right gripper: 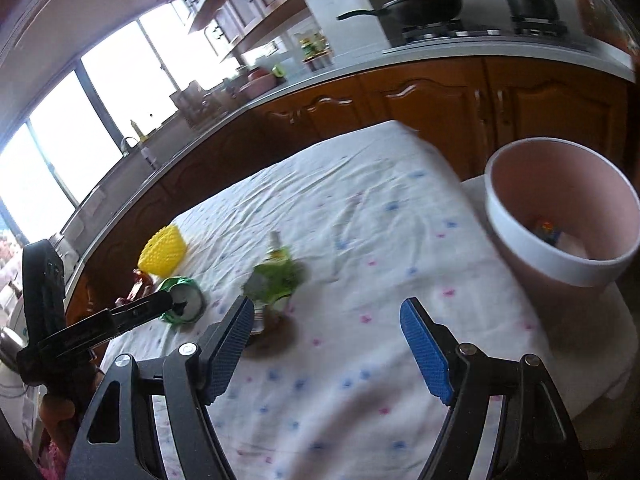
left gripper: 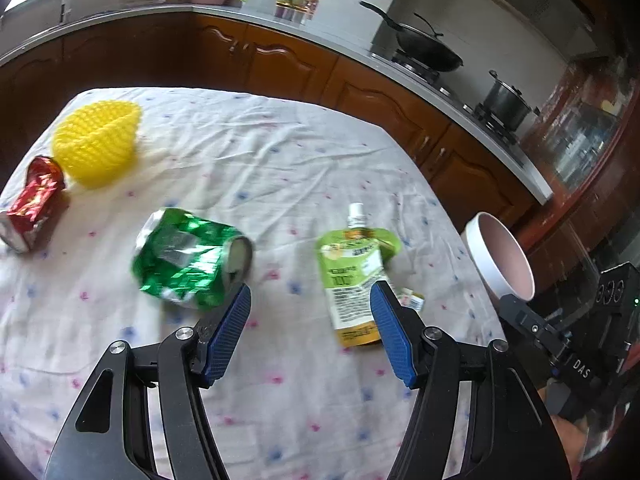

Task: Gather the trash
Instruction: 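Withdraw both open tools from the bucket back over the table, then grasp the green crushed can with the left tool while the right tool grasps the green juice pouch, then carry the green can and juice pouch over the pink bucket, then open both tools to drop the can and pouch into the bucket, then withdraw both open tools from the bucket back over the table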

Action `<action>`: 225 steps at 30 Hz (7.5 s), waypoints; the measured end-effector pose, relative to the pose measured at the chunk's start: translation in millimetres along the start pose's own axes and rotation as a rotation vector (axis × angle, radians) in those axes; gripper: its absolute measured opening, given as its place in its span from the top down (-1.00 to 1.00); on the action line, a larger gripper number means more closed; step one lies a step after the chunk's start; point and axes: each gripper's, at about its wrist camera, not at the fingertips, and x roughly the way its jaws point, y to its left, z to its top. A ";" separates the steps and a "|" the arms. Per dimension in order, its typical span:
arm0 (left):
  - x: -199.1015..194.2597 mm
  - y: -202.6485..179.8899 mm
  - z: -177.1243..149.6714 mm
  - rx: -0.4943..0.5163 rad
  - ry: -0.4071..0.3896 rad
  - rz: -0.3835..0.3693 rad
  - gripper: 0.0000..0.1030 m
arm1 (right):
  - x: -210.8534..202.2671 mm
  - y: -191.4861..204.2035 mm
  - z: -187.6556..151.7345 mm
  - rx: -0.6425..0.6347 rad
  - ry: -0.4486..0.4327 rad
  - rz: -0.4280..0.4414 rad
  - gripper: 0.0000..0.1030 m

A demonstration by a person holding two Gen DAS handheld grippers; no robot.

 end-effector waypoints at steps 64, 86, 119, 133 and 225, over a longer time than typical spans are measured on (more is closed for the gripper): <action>34.2 -39.1 34.7 0.193 -0.007 -0.028 0.86 | 28.2 14.2 20.8 -0.095 -0.010 -0.062 0.88; 45.9 -161.0 33.5 0.338 0.003 -0.183 0.86 | -50.7 -66.4 28.9 0.034 -0.142 -0.167 0.88; 115.7 -322.6 42.3 0.522 0.074 -0.335 0.86 | -83.7 -186.5 61.7 0.204 -0.194 -0.254 0.87; 177.2 -345.8 33.1 0.520 0.205 -0.327 0.86 | -59.6 -214.4 65.7 0.213 -0.118 -0.253 0.87; 52.2 -199.5 5.3 0.344 -0.003 -0.185 -0.72 | -107.4 -116.8 12.0 0.156 -0.282 -0.253 -0.91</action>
